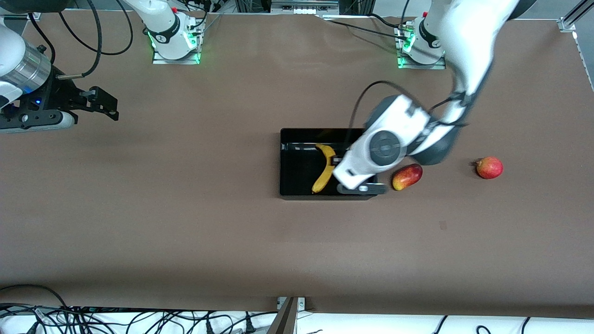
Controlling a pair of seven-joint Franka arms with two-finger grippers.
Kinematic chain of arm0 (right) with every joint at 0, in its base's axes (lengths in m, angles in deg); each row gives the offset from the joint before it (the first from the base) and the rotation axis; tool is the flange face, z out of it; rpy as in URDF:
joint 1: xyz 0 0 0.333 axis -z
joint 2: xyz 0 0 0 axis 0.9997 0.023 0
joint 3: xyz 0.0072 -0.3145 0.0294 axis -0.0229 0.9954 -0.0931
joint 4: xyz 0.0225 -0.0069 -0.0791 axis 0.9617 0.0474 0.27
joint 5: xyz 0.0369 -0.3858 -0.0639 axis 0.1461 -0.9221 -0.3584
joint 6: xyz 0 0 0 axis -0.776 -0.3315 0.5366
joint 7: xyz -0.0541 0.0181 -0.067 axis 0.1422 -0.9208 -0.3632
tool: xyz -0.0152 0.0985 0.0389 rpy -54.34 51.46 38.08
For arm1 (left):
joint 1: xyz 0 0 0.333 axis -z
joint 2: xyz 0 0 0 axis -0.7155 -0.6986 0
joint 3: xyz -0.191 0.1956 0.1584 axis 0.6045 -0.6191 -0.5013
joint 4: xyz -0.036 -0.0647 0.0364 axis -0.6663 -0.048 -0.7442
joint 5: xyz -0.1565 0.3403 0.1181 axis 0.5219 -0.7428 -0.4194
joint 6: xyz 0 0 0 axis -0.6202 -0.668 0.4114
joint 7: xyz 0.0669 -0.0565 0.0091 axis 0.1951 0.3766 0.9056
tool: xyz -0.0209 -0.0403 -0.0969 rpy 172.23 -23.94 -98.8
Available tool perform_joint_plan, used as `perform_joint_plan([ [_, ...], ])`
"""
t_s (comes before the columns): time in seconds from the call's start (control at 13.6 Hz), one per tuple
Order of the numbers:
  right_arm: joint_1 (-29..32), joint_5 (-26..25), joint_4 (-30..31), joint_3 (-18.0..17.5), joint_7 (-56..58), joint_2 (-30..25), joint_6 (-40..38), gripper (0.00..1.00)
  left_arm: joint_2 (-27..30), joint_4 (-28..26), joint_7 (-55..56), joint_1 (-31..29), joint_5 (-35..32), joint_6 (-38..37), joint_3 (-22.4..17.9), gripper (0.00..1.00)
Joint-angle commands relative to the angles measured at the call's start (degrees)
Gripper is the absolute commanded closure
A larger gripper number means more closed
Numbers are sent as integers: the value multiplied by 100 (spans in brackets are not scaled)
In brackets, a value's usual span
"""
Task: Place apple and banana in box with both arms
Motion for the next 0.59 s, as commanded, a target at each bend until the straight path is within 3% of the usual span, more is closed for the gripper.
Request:
perform_joint_plan([
  [0.0,67,-55,-68,-54,-23,14,-10,0,816,-41,-440,-615,-22,-768,-13,0],
  [0.29,67,-55,-68,-54,-23,14,-10,0,897,987,-2196,-1485,5,-2340,22,0],
  [0.44,76,-55,-68,-54,-23,14,-10,0,1054,1059,-2944,-1793,92,-2756,-30,0],
  [0.51,76,-55,-68,-54,-23,14,-10,0,1447,850,-3165,-1760,93,-2635,-152,0],
])
